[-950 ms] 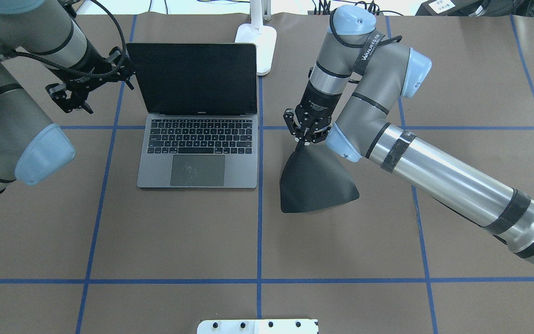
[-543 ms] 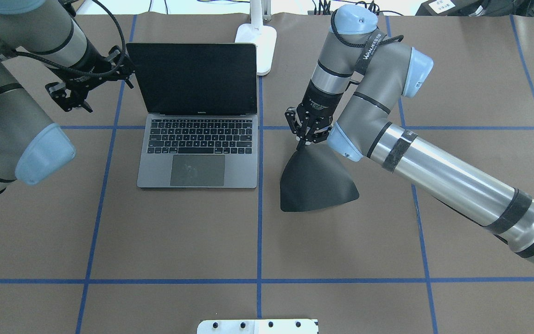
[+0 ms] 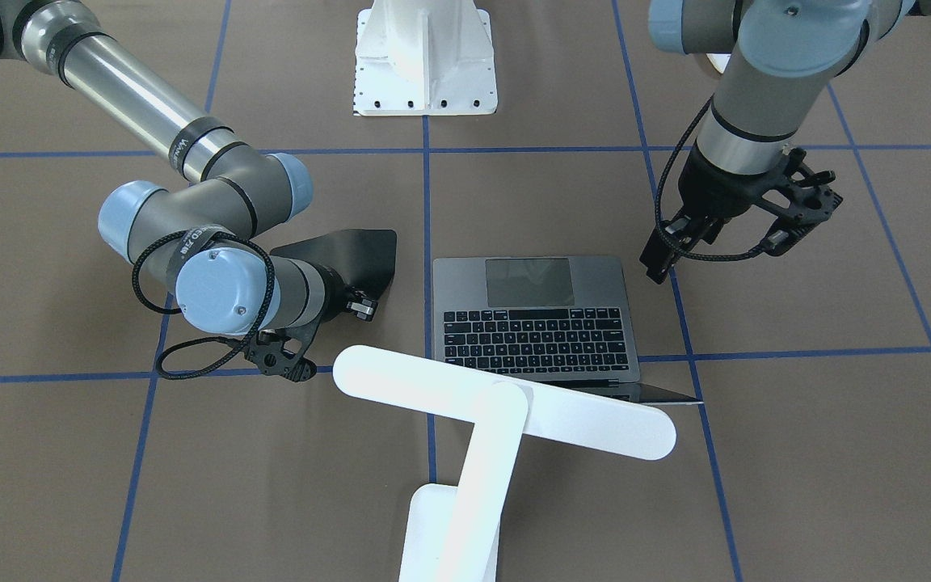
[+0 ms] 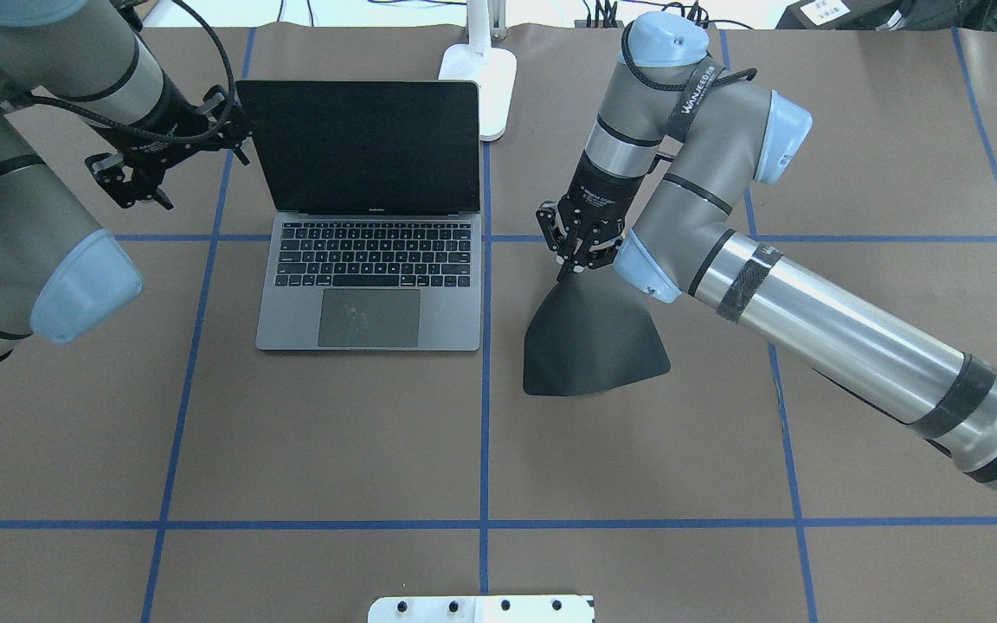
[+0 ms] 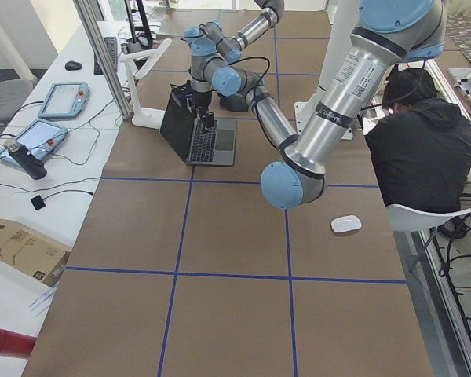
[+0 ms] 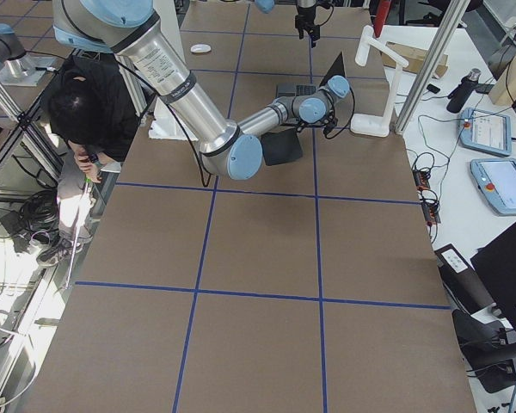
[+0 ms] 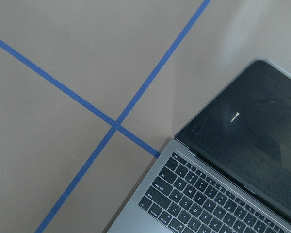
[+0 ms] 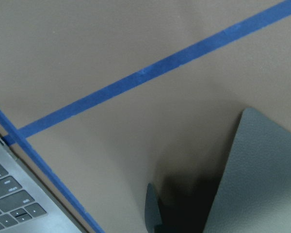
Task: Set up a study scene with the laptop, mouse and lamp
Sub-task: 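Lay the dark grey mouse pad flat beside the laptop with the right gripper, then open the right gripper and lift it off the mouse pad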
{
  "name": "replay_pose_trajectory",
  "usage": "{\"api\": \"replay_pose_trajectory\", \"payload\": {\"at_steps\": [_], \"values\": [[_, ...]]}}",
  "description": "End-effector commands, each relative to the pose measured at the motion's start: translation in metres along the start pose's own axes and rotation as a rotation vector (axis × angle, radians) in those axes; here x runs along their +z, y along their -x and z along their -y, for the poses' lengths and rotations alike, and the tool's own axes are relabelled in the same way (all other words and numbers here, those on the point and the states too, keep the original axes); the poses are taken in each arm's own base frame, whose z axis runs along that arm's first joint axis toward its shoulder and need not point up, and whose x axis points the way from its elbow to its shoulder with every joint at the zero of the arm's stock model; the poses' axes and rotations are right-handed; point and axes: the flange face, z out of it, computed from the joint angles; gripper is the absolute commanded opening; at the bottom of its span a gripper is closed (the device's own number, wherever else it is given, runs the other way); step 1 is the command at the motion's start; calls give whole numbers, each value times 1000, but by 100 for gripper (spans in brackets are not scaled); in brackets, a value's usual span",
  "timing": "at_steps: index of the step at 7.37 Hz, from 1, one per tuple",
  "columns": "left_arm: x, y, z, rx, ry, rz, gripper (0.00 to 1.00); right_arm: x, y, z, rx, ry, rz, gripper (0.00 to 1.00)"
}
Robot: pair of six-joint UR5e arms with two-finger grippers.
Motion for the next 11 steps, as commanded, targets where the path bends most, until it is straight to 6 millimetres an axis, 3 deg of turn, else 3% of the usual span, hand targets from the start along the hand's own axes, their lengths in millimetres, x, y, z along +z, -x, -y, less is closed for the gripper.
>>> {"api": "replay_pose_trajectory", "payload": {"at_steps": [1, 4, 9, 10, 11], "values": [[0, -1, 0, 0, 0, -1, 100, -3, 0, 0, -12, -6, 11, 99], [0, -1, 0, 0, 0, 1, 100, -21, -2, 6, -62, -62, 58, 99], [6, 3, 2, -2, 2, 10, 100, -72, 9, 19, -175, -273, 169, 99], [3, 5, 4, 67, -2, -2, 100, -90, 4, 28, -170, -299, 182, 99], [11, 23, 6, 98, 2, 15, 100, -105, -15, 36, -173, -320, 193, 99]]}}
